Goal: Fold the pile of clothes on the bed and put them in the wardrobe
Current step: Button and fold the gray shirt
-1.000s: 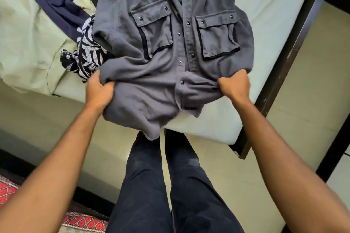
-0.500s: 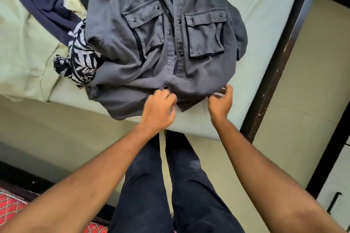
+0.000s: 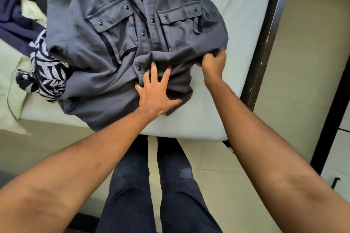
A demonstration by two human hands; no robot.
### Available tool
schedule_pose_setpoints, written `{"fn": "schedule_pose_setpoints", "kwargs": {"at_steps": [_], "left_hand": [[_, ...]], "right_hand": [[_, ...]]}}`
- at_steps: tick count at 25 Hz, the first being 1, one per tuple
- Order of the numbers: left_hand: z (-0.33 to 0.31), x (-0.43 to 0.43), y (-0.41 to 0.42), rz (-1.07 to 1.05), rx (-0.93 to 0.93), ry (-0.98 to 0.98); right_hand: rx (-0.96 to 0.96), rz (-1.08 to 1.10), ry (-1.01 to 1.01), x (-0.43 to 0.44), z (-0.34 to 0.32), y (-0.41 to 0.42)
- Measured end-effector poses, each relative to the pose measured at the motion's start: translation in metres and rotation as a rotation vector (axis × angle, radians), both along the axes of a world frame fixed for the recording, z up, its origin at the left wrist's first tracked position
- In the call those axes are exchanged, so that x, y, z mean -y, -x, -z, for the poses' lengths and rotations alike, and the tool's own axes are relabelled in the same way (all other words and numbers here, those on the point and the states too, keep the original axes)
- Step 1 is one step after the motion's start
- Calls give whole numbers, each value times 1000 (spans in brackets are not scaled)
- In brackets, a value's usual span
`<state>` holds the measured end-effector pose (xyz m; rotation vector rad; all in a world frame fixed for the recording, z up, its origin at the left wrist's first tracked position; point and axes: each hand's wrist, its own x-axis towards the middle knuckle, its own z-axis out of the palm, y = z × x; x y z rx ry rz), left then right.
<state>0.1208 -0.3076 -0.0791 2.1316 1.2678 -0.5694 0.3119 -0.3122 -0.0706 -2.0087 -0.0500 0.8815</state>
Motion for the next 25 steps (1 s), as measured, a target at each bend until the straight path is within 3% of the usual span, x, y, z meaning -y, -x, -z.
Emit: {"fn": "schedule_pose_setpoints", "kwargs": {"at_steps": [3,4,6,10,11,13,14,15,17,18,19,21,22,25], "left_hand": [[-7,3,-9,-84,15,111],[-9,3,-11,-86,16,124],[-18,7,-13,-25,45,44],[-31,4,-12,-77,269,-288],[-32,-2,-11,-114,283,-286],[-32,-13,-9,-131,267,-270],[-33,-18,-11,-115,263,-316],[-34,-21,-14,-92,273,-364],[-39,-18,-26,8,404,-386],[-40,-11,-33,111,505,-354],[-41,0,-40,217,585,-296],[-36,25,-53,392,540,-153],[-31,38,-58,449,421,-93],[-9,60,-64,421,132,-106]], "right_hand": [[383,-668,169,6,-47,-35],[434,-850,283,15,-64,-49],[370,-972,403,37,-102,-72],[7,-960,311,76,-132,-101],[-80,-839,187,82,-124,-105],[-313,-327,-121,83,-93,-102],[-339,-143,-166,79,-73,-95],[-237,-62,-134,76,-57,-87],[114,-248,78,66,-39,-73],[296,-480,249,62,-38,-75],[398,-702,469,58,-41,-80],[403,-865,819,51,-61,-104],[347,-840,810,49,-74,-119],[62,-574,464,48,-90,-143]]}}
